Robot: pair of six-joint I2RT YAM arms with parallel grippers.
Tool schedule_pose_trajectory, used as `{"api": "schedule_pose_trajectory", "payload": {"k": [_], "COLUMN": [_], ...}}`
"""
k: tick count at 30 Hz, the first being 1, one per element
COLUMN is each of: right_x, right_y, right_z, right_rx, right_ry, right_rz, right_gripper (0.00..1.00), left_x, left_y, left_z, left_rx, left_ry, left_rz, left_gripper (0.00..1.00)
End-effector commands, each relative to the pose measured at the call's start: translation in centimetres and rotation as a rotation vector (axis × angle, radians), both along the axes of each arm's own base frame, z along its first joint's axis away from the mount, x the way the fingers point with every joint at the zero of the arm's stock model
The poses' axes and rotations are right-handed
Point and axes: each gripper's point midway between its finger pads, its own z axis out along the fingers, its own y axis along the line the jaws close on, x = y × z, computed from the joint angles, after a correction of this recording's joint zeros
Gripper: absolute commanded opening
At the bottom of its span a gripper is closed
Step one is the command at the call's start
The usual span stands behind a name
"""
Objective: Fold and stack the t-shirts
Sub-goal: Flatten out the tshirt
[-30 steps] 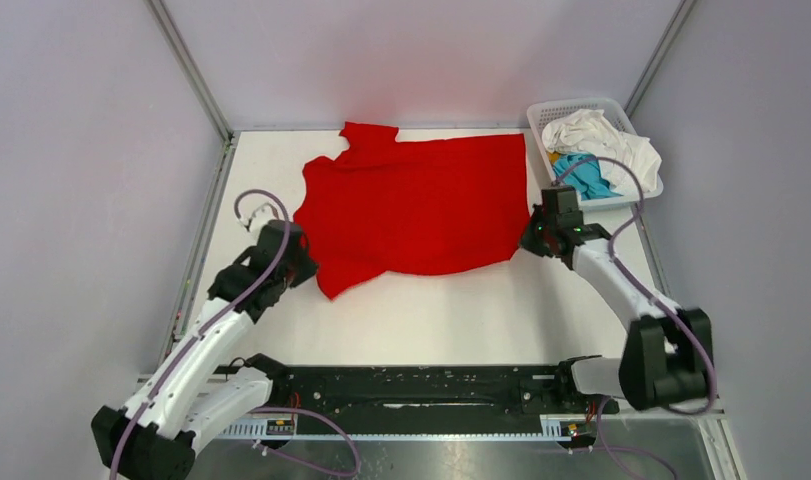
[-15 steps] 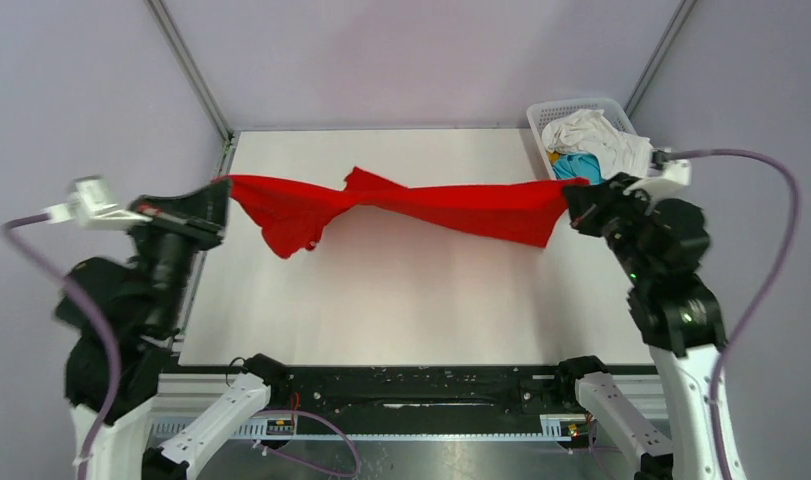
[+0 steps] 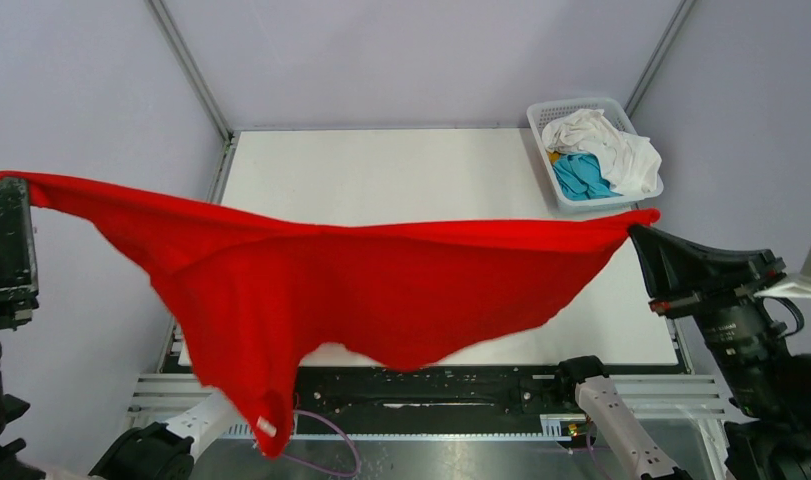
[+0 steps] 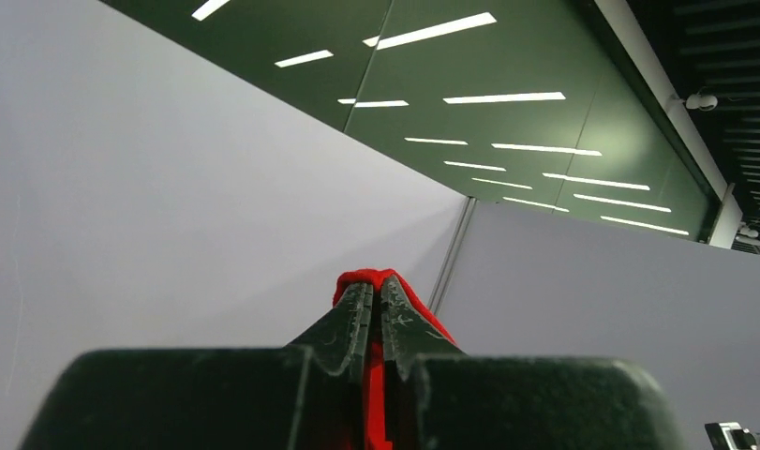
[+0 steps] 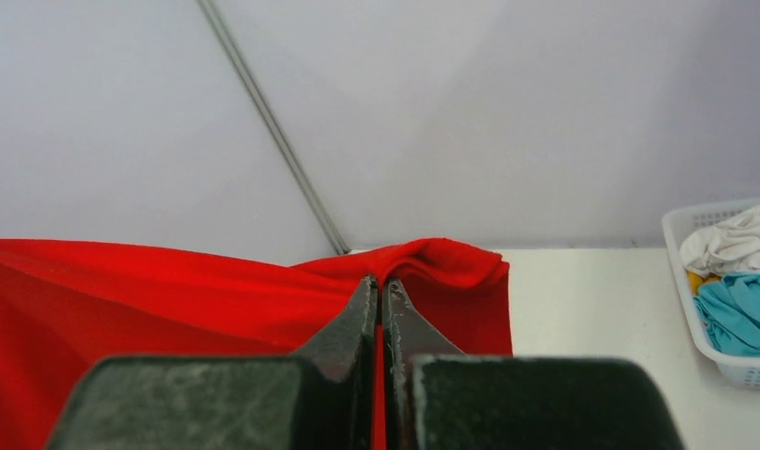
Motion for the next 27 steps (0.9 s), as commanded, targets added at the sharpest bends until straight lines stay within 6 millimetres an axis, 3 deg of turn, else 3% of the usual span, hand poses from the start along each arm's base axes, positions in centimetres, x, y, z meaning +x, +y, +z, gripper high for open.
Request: {"api": "schedule_pose_trajectory", "payload": {"k": [1,4,7,12,16,19,23,27], "right_x": [-1.8,-1.2,1.2,7.4,13.0,17.4,22.6,27.7], "right_y": [0.3,-0.3,-0.7,-1.4,-2.2,-2.6,-2.3,-1.5], "right_z": [-0.2,-0.6,-2.1,-7.0,-12.8,-18.9,-26.6,-31.5], "right_rx": [-0.038,-0.034,-0.030,-0.047,-0.081,-0.123,-0.171,-0.209], "right_ry": [-0.006,0.010,0.060,0.210,0.344,0.477,0.641,0.708], "right_rz": [0.036,-0.005,-0.051,-0.154,-0.262,-0.333,-0.369,-0.366], "right_gripper": [0.00,0.00,0.00,0.00,0.00,0.00,0.00,0.00], "left_x": [0.5,1.5,5.1,15.4,24.7,30.9,38.7,46.1], "left_y": [-0.5,-0.4,-1.0,-2.0,-2.9,-4.1,-6.1,-6.8], "left_z": [1.5,1.5,-0.1,-5.5,-12.7,-18.8,-27.1,-35.7], "left_rx": [0.049,0.050,0.072,0.110,0.185,0.272,0.383,0.451], "left_ry": [-0.055,-0.048,0.028,0.262,0.489,0.638,0.817,0.998], "left_rz": [0.029,0.058,0.109,0.264,0.425,0.508,0.499,0.483], "left_gripper": [0.00,0.00,0.00,0.00,0.00,0.00,0.00,0.00]}}
